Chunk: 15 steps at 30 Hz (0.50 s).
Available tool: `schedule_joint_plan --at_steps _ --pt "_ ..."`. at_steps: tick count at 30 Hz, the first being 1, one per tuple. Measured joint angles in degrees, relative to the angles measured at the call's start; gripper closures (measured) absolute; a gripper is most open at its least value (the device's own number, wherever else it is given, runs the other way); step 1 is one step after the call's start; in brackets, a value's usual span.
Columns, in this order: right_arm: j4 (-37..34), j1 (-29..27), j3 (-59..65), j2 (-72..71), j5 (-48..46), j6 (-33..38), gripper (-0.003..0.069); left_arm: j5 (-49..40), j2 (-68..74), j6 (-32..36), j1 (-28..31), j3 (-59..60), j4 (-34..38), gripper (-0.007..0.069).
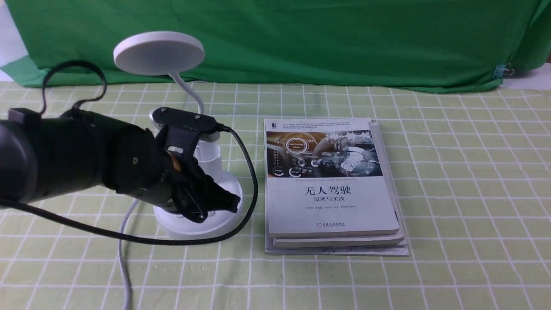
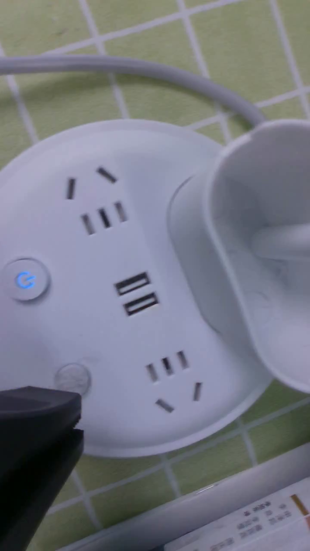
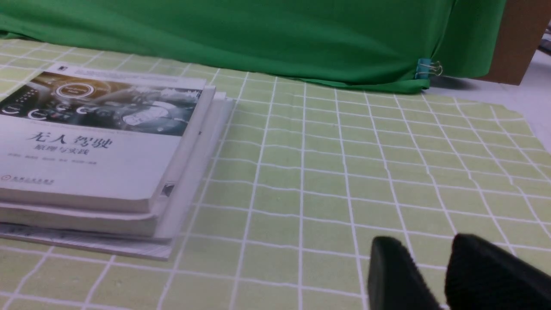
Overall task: Turn on the table lamp on the green coffee tablecloth with your hand.
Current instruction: 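Press the power button on the lamp base to turn the lamp on with the left gripper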
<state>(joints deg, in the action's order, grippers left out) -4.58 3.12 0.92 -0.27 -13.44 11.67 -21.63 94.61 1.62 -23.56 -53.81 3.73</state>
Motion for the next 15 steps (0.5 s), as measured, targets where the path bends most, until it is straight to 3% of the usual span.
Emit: schedule_joint_plan --at_steps 15 --pt "0.0 0.0 0.0 0.0 0.0 -0.1 0.0414 4.0 4.3 -1.0 -0.1 -0.1 -2.1 0.0610"
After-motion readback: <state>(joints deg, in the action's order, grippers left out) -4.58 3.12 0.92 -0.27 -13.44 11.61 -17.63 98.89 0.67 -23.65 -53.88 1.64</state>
